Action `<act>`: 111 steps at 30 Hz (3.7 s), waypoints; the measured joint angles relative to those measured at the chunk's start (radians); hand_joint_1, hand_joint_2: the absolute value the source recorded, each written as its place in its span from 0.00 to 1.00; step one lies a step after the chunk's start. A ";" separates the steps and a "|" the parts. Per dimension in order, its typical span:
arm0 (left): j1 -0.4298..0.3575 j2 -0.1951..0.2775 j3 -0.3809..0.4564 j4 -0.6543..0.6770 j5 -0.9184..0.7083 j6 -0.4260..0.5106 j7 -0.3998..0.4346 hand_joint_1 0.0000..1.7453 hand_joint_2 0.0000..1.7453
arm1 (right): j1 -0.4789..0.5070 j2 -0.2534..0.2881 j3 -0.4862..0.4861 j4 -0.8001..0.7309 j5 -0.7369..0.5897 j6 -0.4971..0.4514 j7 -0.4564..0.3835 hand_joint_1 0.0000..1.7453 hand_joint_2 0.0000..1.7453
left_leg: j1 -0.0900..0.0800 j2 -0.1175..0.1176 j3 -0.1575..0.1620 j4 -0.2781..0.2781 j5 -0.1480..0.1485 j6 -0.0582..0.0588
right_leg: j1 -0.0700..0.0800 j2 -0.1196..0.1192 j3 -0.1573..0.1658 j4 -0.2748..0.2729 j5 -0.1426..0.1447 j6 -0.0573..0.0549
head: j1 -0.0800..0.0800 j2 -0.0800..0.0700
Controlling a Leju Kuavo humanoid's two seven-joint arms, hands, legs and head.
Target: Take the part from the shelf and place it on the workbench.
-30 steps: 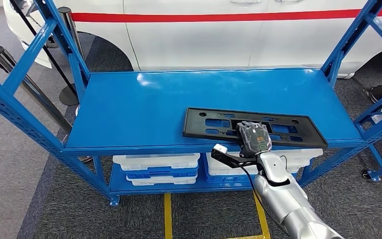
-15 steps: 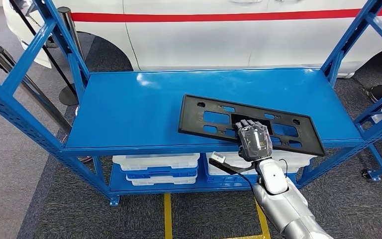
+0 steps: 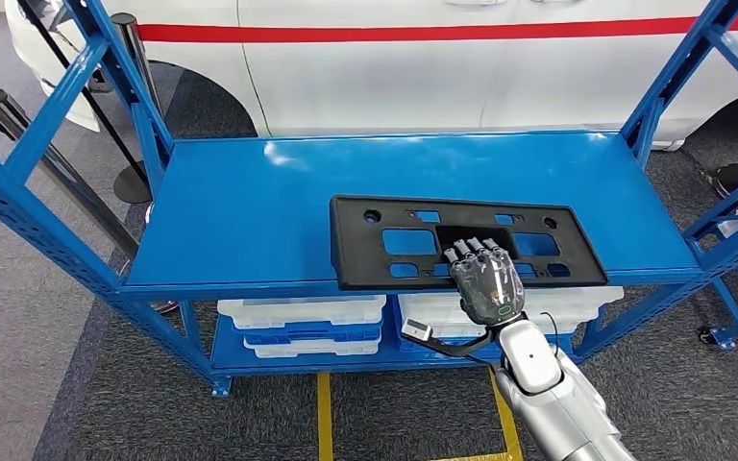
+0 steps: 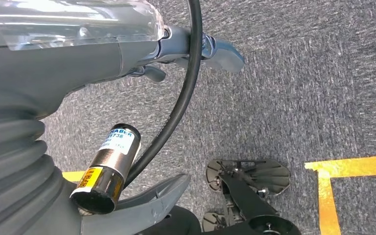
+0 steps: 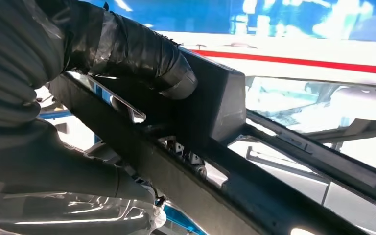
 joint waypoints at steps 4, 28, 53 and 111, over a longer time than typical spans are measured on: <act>0.000 0.000 0.000 0.000 -0.003 0.000 0.002 0.00 1.00 | 0.000 -0.005 0.020 0.000 0.000 0.000 0.002 0.99 1.00 | -0.002 0.000 -0.001 0.002 -0.001 0.001 | -0.002 0.000 0.000 -0.001 0.000 0.001 | 0.000 0.000; -0.014 0.012 -0.011 0.000 -0.045 0.021 0.022 0.00 1.00 | -0.007 -0.013 0.067 0.029 0.000 -0.003 -0.006 0.99 1.00 | 0.008 0.000 -0.024 0.008 0.029 -0.013 | -0.021 0.001 -0.003 0.026 -0.009 0.022 | 0.000 0.000; -0.020 0.025 -0.010 0.000 -0.069 0.043 0.030 0.00 1.00 | -0.001 -0.029 0.033 -0.083 0.000 -0.004 0.013 0.99 1.00 | 0.001 0.013 0.006 -0.021 0.009 0.023 | -0.018 -0.004 -0.106 0.236 -0.037 0.038 | 0.000 0.000; -0.038 0.026 -0.010 0.000 -0.108 0.043 0.046 0.00 1.00 | 0.010 -0.086 -0.027 -0.132 -0.001 -0.009 -0.002 0.99 1.00 | 0.001 0.015 0.070 -0.068 0.000 0.026 | -0.019 -0.006 -0.165 0.220 -0.075 0.019 | -0.002 0.000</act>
